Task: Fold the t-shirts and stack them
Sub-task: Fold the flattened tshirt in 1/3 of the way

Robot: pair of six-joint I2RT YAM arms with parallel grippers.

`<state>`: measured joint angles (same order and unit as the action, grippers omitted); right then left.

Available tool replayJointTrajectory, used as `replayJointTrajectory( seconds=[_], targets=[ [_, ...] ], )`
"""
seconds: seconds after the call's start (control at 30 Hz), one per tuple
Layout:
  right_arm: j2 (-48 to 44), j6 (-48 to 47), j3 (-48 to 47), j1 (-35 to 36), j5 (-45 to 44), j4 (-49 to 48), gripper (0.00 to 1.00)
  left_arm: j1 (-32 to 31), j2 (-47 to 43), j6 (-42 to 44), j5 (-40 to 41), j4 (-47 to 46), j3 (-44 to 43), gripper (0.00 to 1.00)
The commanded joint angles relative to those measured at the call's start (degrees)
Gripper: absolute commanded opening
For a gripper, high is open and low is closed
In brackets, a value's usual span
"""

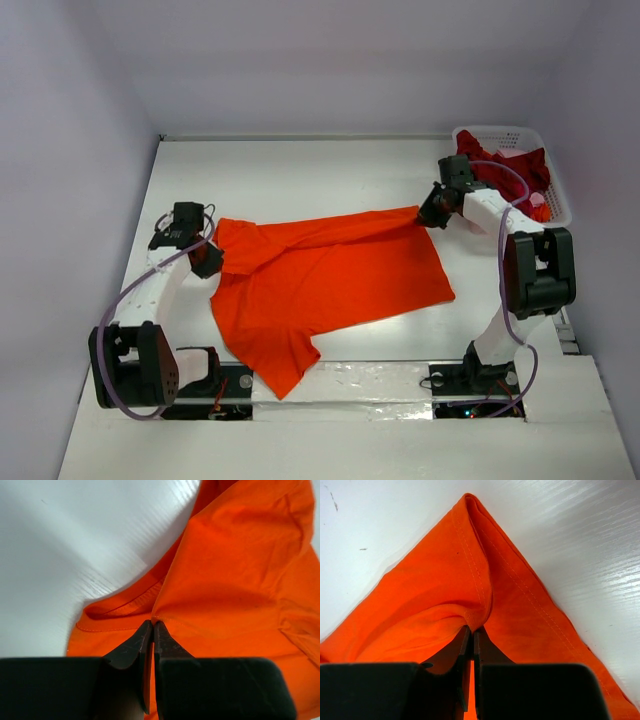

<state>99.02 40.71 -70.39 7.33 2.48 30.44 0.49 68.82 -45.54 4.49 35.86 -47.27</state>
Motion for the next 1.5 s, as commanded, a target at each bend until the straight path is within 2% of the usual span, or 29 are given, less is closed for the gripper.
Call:
replayJointTrajectory(
  seconds=[0.0,0.6,0.73,0.93,1.27,1.47],
  targets=[
    [-2.17,-0.72,-0.10,0.75,-0.90,-1.26,0.00,0.48,1.23,-0.25,-0.71,-0.26,1.47,0.00],
    [-2.96,-0.28,1.57,1.28,-2.12,-0.91,0.00,0.48,3.61,1.42,-3.26,1.23,4.90,0.00],
    [-3.40,0.60,2.01,1.28,-5.55,0.15,0.00,0.48,4.57,0.89,-7.99,0.62,6.04,0.00],
    [-3.13,1.83,3.94,1.28,-4.95,0.15,0.00,0.48,5.54,0.45,-12.14,-0.17,7.98,0.00],
    [-3.48,2.18,6.67,1.28,-4.23,-0.91,0.00,0.48,4.22,0.36,-10.82,2.11,6.57,0.00],
    [-4.72,2.01,6.41,1.28,-4.86,-0.64,0.00,0.48,1.50,-0.16,-9.07,5.27,0.69,0.00]
  ],
)
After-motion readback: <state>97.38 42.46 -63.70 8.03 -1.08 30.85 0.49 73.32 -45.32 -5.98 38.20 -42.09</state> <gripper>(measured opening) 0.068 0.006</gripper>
